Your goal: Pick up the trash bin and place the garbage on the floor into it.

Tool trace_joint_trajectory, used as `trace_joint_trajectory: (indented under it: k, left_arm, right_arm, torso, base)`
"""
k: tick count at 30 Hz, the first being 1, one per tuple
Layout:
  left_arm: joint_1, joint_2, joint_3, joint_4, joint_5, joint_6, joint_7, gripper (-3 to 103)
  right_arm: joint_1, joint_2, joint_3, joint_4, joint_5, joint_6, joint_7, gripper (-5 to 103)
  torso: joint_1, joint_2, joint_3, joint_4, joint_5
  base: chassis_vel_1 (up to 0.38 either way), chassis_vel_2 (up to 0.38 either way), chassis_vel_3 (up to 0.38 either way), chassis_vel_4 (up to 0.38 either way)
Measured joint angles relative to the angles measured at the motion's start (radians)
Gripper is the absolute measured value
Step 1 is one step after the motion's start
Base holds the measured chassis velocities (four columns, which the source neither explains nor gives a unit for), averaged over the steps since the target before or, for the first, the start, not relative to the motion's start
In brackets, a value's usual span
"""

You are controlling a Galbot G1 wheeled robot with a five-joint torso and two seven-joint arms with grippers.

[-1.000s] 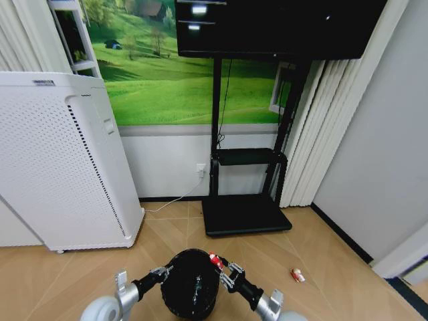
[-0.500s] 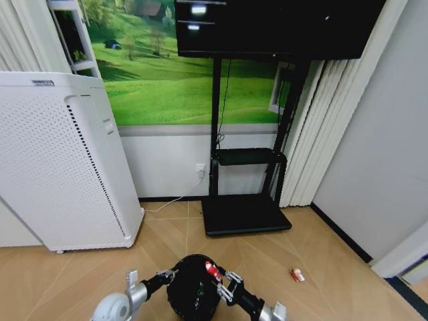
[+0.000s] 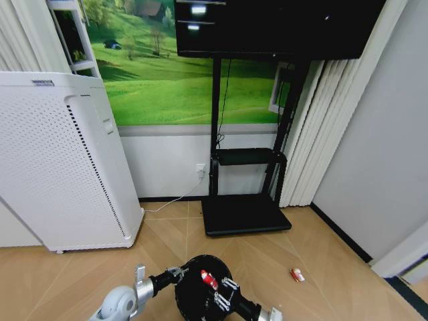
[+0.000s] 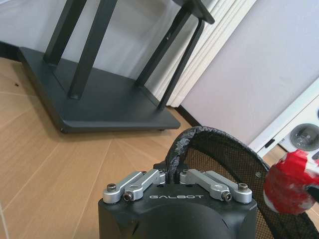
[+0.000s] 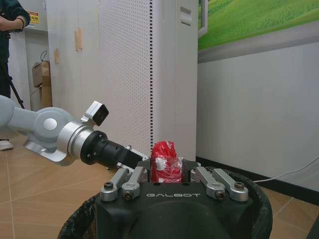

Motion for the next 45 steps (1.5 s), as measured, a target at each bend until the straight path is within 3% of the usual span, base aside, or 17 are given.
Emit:
trace_joint_trajectory:
  k: [2,3,5,8,9,12,14,15,17,19,20,22,23,25,28,37,45]
  left_arm:
    - [0.001,0.000,-0.003,0.000,0.000,-0.001,0.001,7]
    - [0.005,0.000,-0.009,0.000,0.001,-0.004,0.001,7]
    - [0.007,0.000,-0.012,0.000,0.001,-0.005,0.001,7]
    - [0.021,0.000,-0.030,-0.006,0.001,-0.008,0.001,7]
    - [0.030,0.000,-0.039,-0.010,0.000,-0.009,0.001,7]
    - [0.043,0.001,-0.057,-0.018,-0.002,-0.010,0.001,7]
    - [0.063,0.003,-0.082,-0.031,-0.008,-0.010,-0.013,7]
    - [0.063,0.003,-0.082,-0.031,-0.008,-0.010,-0.013,7]
    - [0.071,-0.001,-0.099,-0.036,-0.009,-0.010,-0.029,7]
    - [0.093,-0.034,-0.158,-0.057,-0.009,-0.013,-0.135,7]
    - [0.093,-0.034,-0.158,-0.057,-0.009,-0.013,-0.135,7]
    - [0.114,-0.084,-0.228,-0.079,0.012,-0.024,-0.260,7]
    - [0.114,-0.084,-0.228,-0.079,0.012,-0.024,-0.260,7]
    - [0.149,-0.115,-0.292,-0.118,0.018,-0.018,-0.349,7]
    - [0.192,-0.138,-0.351,-0.153,0.018,-0.008,-0.399,7]
    - [0.331,-0.234,-0.556,-0.250,-0.021,0.019,-0.495,7]
    - [0.385,-0.252,-0.598,-0.276,-0.093,0.033,-0.535,7]
  right_arm:
    - [0.000,0.001,0.000,-0.001,-0.001,0.000,0.000,30]
    - [-0.002,0.002,-0.002,0.001,-0.001,-0.001,0.000,39]
    - [-0.004,0.002,-0.004,0.003,0.000,-0.003,0.000,39]
    - [-0.007,0.007,-0.009,0.010,0.001,-0.012,0.005,50]
    - [-0.007,0.009,-0.010,0.010,0.001,-0.015,0.011,61]
    - [-0.008,0.005,-0.009,0.013,0.001,-0.015,0.018,66]
    - [-0.017,-0.006,0.000,0.026,0.007,-0.016,0.036,83]
    - [-0.017,-0.006,0.000,0.026,0.007,-0.016,0.036,83]
    - [-0.019,-0.007,0.005,0.032,0.020,-0.016,0.049,83]
    - [-0.035,0.002,0.023,0.068,0.109,-0.024,0.064,97]
    - [-0.035,0.002,0.023,0.068,0.109,-0.024,0.064,97]
    - [-0.055,0.011,0.037,0.096,0.149,-0.028,0.104,100]
    - [-0.055,0.011,0.037,0.096,0.149,-0.028,0.104,100]
    - [-0.069,0.014,0.057,0.077,0.131,-0.028,0.156,100]
    - [-0.075,0.015,0.079,0.032,0.127,-0.028,0.199,100]
    - [-0.016,0.022,0.110,-0.023,0.108,-0.074,0.280,100]
    - [-0.017,0.037,0.120,-0.021,0.128,-0.085,0.289,100]
  torso:
    - [0.000,0.000,0.000,0.0000,0.0001]
    - [0.000,0.000,0.000,0.0001,-0.0001]
    - [0.000,0.000,0.000,0.0001,-0.0001]
    - [0.000,0.000,0.000,0.0001,-0.0001]
    - [0.000,0.000,0.000,0.0001,0.0000]
    - [0.000,0.000,0.000,0.0001,-0.0001]
    - [0.000,0.000,0.000,0.0000,-0.0001]
    - [0.000,0.000,0.000,0.0000,-0.0001]
    - [0.000,0.000,0.000,0.0000,-0.0001]
    - [0.000,0.000,0.000,0.0001,0.0001]
    - [0.000,0.000,0.000,0.0001,0.0001]
    - [0.000,0.000,0.000,0.0000,-0.0002]
    - [0.000,0.000,0.000,0.0000,-0.0002]
    - [0.000,0.000,0.000,0.0001,0.0000]
    - [0.000,0.000,0.000,-0.0001,0.0000]
    - [0.000,0.000,0.000,0.0002,0.0001]
    - [0.000,0.000,0.000,0.0002,0.0000]
  base:
    - [0.000,0.000,0.000,0.000]
    - [0.000,0.000,0.000,0.000]
    - [0.000,0.000,0.000,0.000]
    - [0.000,0.000,0.000,0.000]
    - [0.000,0.000,0.000,0.000]
    - [0.000,0.000,0.000,0.000]
    - [0.000,0.000,0.000,0.000]
    - [0.000,0.000,0.000,0.000]
    - [0.000,0.000,0.000,0.000]
    - [0.000,0.000,0.000,0.000]
    - [0.000,0.000,0.000,0.000]
    - [0.000,0.000,0.000,0.000]
    - [0.000,0.000,0.000,0.000]
    - [0.000,0.000,0.000,0.000]
    - [0.000,0.000,0.000,0.000]
    - [0.000,0.000,0.000,0.000]
    - [-0.006,-0.003,0.005,0.004]
